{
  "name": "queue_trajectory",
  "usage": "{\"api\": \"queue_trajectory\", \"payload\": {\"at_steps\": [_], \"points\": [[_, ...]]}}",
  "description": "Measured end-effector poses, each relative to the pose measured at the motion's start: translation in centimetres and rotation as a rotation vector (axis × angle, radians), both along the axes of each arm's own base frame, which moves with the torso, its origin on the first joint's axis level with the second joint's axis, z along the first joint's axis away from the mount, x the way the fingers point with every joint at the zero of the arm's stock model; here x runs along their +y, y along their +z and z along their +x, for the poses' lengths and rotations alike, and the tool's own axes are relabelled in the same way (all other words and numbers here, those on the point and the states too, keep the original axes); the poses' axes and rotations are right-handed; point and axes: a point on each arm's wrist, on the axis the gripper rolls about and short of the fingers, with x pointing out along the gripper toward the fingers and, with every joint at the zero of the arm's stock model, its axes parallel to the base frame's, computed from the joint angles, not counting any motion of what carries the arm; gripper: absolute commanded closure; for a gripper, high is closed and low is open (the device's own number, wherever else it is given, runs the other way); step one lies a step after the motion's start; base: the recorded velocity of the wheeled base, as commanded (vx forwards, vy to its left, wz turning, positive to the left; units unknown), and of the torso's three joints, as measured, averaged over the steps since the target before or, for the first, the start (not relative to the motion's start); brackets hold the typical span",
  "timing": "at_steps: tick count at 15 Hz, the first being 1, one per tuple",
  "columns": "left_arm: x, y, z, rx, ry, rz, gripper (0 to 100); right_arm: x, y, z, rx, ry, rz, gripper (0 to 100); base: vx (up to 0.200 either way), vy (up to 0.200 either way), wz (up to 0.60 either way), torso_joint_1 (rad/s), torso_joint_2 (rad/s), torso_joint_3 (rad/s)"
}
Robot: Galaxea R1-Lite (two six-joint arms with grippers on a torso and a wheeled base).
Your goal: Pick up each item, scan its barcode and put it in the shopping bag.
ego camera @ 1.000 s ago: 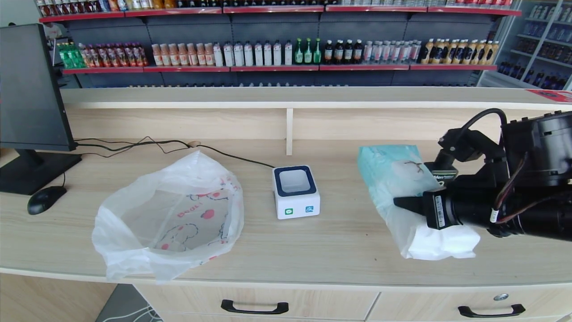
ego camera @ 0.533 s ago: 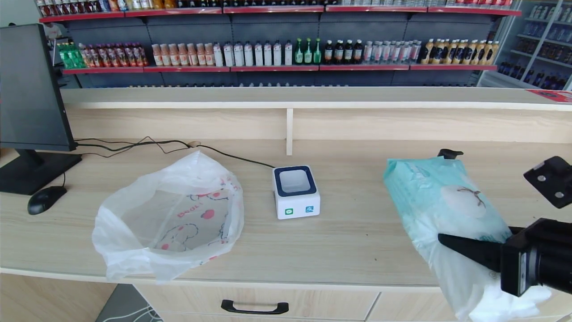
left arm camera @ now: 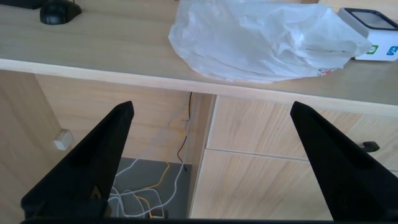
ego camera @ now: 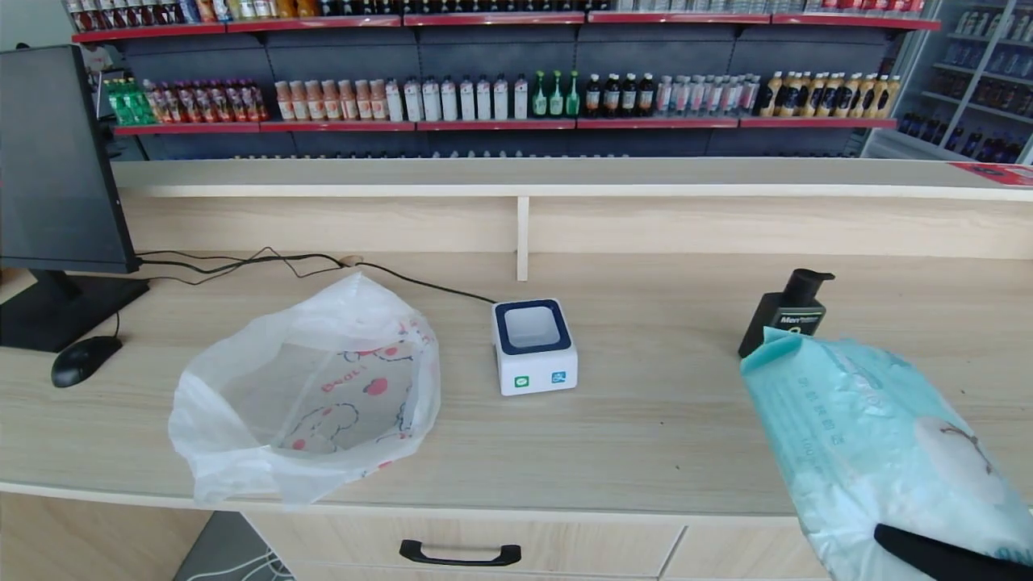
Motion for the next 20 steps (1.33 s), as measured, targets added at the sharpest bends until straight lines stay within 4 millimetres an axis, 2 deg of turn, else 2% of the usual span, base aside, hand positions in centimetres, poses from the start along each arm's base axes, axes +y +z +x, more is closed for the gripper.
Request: {"api": "queue_trajectory", "payload": {"at_steps": [4, 7, 9, 11, 14, 18, 20], "points": [[0.0, 0.0, 0.0, 0.0, -0.001, 0.0, 0, 1.6, 0.9, 1.7, 0.161, 0.036, 0.287, 100, 0.0, 0.0, 0.0, 0.0, 0.0, 0.0], [0.0, 0.0, 0.0, 0.0, -0.001, 0.0, 0, 3.4, 2.1, 4.0, 0.382, 0.083, 0.583, 100, 0.0, 0.0, 0.0, 0.0, 0.0, 0.0], [0.0, 0.0, 0.0, 0.0, 0.0, 0.0, 0, 4.7, 2.4, 5.7, 0.517, 0.111, 0.68, 100, 0.0, 0.0, 0.0, 0.0, 0.0, 0.0], [0.0, 0.0, 0.0, 0.0, 0.0, 0.0, 0, 5.8, 3.7, 7.3, 0.652, 0.108, 0.808, 100, 0.0, 0.0, 0.0, 0.0, 0.0, 0.0], [0.0, 0.0, 0.0, 0.0, -0.001, 0.0, 0, 7.6, 4.9, 9.4, 0.767, 0.199, 0.866, 100, 0.0, 0.0, 0.0, 0.0, 0.0, 0.0], [0.0, 0.0, 0.0, 0.0, 0.0, 0.0, 0, 8.8, 3.5, 10.5, 0.962, 0.255, 0.853, 100, 0.0, 0.0, 0.0, 0.0, 0.0, 0.0], [0.0, 0.0, 0.0, 0.0, 0.0, 0.0, 0, 9.2, 3.3, 10.9, 1.043, 0.242, 0.909, 100, 0.0, 0.0, 0.0, 0.0, 0.0, 0.0]]}}
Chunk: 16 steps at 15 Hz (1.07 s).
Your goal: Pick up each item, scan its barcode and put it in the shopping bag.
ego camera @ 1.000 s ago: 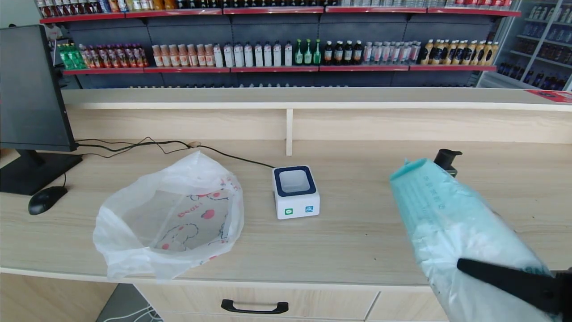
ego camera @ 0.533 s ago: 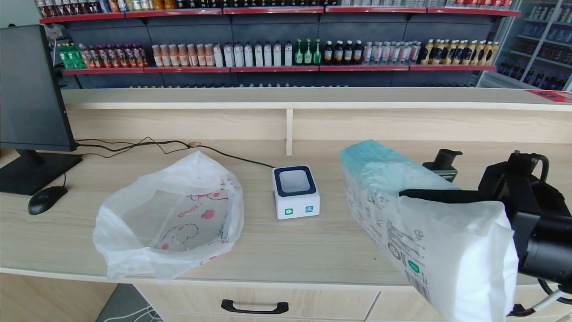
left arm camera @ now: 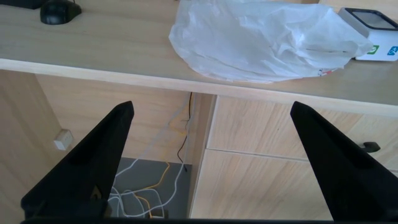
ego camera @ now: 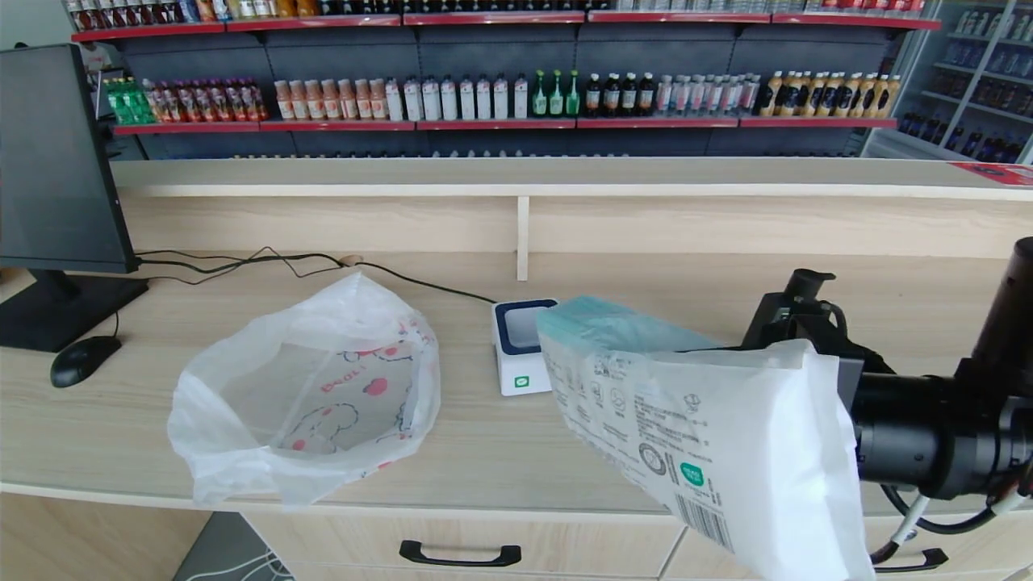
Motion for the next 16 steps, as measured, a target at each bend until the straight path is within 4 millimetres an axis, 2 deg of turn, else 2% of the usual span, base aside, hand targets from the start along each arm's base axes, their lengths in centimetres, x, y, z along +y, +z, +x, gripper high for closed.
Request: {"api": "queue_trajectory", "payload": {"at_steps": [6, 16], "points": [[0.0, 0.0, 0.0, 0.0, 0.0, 0.0, 0, 0.4, 1.6, 0.6, 0.257, 0.076, 0.255, 100, 0.0, 0.0, 0.0, 0.0, 0.0, 0.0], [0.0, 0.0, 0.0, 0.0, 0.0, 0.0, 0, 0.9, 0.7, 1.3, 0.404, 0.17, 0.376, 100, 0.0, 0.0, 0.0, 0.0, 0.0, 0.0]]}}
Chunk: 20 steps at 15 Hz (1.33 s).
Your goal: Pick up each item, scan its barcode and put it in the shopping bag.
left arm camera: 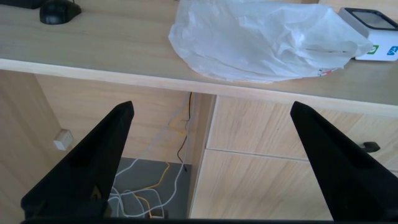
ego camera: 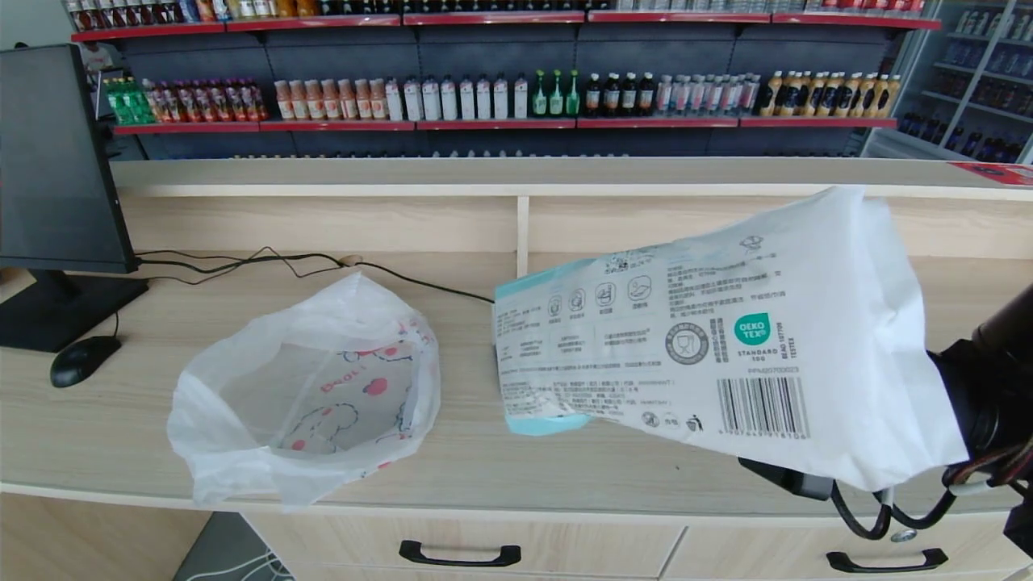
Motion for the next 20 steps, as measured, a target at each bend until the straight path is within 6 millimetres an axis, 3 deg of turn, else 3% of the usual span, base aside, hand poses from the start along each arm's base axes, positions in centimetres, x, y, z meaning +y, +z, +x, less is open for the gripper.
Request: {"api": "queue_trajectory", "payload": {"at_steps": [4, 10, 20], "points": [[0.0, 0.0, 0.0, 0.0, 0.0, 0.0, 0, -0.5, 0.4, -0.3, 0.057, 0.028, 0.094, 100, 0.0, 0.0, 0.0, 0.0, 0.0, 0.0], [0.0, 0.0, 0.0, 0.0, 0.0, 0.0, 0, -1.3, -0.8, -0.9, 0.134, 0.036, 0.11, 100, 0.0, 0.0, 0.0, 0.0, 0.0, 0.0], [0.0, 0.0, 0.0, 0.0, -0.002, 0.0, 0, -2.1, 0.5, -2.4, 0.222, 0.08, 0.159, 100, 0.0, 0.0, 0.0, 0.0, 0.0, 0.0]]}}
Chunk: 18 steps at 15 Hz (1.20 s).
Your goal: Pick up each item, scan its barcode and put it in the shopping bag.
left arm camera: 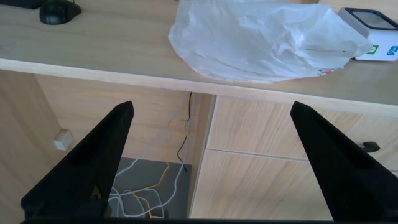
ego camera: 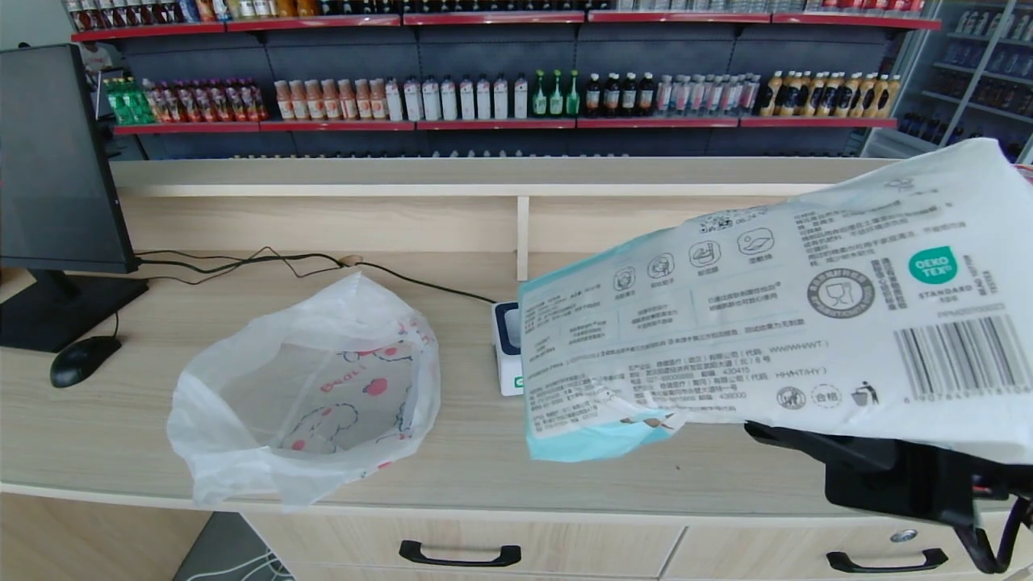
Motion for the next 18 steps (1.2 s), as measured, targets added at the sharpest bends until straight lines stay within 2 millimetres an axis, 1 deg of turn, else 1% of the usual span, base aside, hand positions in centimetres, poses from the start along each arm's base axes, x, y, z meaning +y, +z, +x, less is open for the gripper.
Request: {"api": "queue_trajectory", "payload": {"at_steps": [8, 11, 13, 15, 18], "points": [[0.0, 0.0, 0.0, 0.0, 0.002, 0.0, 0, -0.7, 0.0, -1.1, -0.01, -0.001, 0.001, 100, 0.0, 0.0, 0.0, 0.0, 0.0, 0.0], [0.0, 0.0, 0.0, 0.0, 0.001, 0.0, 0, -0.5, 0.2, -1.1, -0.066, -0.011, 0.001, 100, 0.0, 0.0, 0.0, 0.0, 0.0, 0.0], [0.0, 0.0, 0.0, 0.0, 0.001, 0.0, 0, -0.5, 0.0, -1.0, -0.153, -0.042, -0.017, 100, 0.0, 0.0, 0.0, 0.0, 0.0, 0.0], [0.0, 0.0, 0.0, 0.0, 0.0, 0.0, 0, -0.5, -0.3, -1.1, -0.323, -0.102, -0.048, 100, 0.0, 0.0, 0.0, 0.0, 0.0, 0.0], [0.0, 0.0, 0.0, 0.0, 0.0, 0.0, 0, -0.8, 0.4, -1.6, -0.565, -0.178, -0.053, 100, 0.0, 0.0, 0.0, 0.0, 0.0, 0.0]]}}
